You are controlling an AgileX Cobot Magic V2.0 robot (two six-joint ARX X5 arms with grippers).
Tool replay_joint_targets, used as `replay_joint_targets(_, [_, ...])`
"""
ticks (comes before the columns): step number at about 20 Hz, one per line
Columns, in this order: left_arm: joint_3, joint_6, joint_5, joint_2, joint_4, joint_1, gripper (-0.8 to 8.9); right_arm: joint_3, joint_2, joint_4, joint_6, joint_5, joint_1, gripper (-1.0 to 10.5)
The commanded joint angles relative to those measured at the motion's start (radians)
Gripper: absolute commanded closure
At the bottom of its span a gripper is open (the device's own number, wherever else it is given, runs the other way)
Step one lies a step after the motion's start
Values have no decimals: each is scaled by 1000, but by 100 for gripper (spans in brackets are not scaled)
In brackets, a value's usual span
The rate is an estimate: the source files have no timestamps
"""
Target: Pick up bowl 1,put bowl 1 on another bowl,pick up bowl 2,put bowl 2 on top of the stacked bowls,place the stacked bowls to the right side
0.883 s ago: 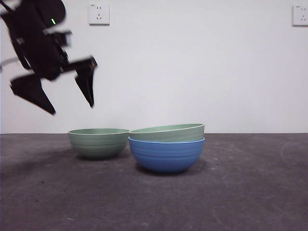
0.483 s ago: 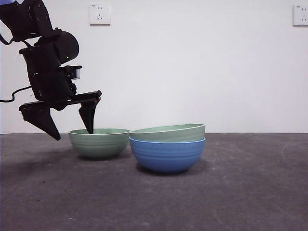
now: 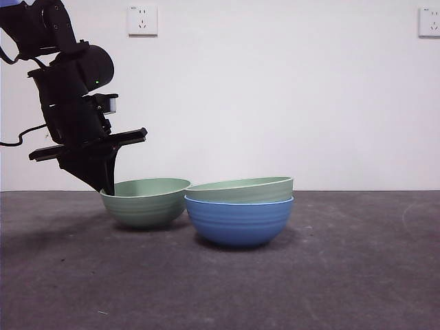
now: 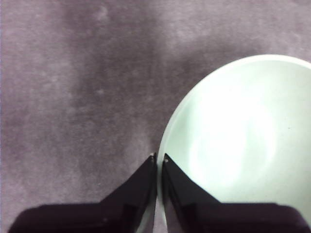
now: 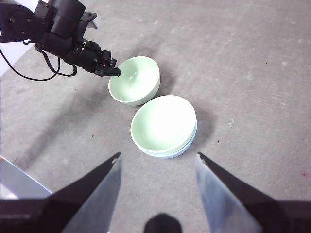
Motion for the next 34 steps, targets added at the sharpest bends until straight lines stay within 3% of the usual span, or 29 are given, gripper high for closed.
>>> replay_joint_targets(1, [6, 0, 2, -8, 4, -2, 822, -7, -1, 1, 3, 3, 2, 694])
replay_joint_targets(6, [11, 13, 11, -143, -16, -24, 822, -7, -1, 0, 3, 3, 2, 694])
replay_joint_targets(11, [11, 32, 113, -257, -61, -124, 822, -7, 0, 0, 5, 3, 2, 694])
replay_joint_targets(18, [11, 39, 71, -190, -13, -309, 822, -7, 0, -10, 10, 3, 2, 694])
replay_joint_targets(28, [11, 42, 55, -53, -36, -325, 822, -7, 0, -26, 10, 3, 2, 694])
replay_joint_targets(30, [11, 41, 58, -52, -36, -328, 737, -7, 0, -27, 10, 3, 2, 694])
replay_joint_targets(32, [11, 40, 58, -52, -36, -330, 500, -7, 0, -29, 10, 3, 2, 694])
replay_joint_targets(33, [11, 36, 58, -52, -38, -328, 427, -7, 0, -31, 10, 3, 2, 694])
replay_joint_targets(34, [11, 36, 58, -53, -37, -329, 425, -7, 0, -34, 10, 3, 2, 694])
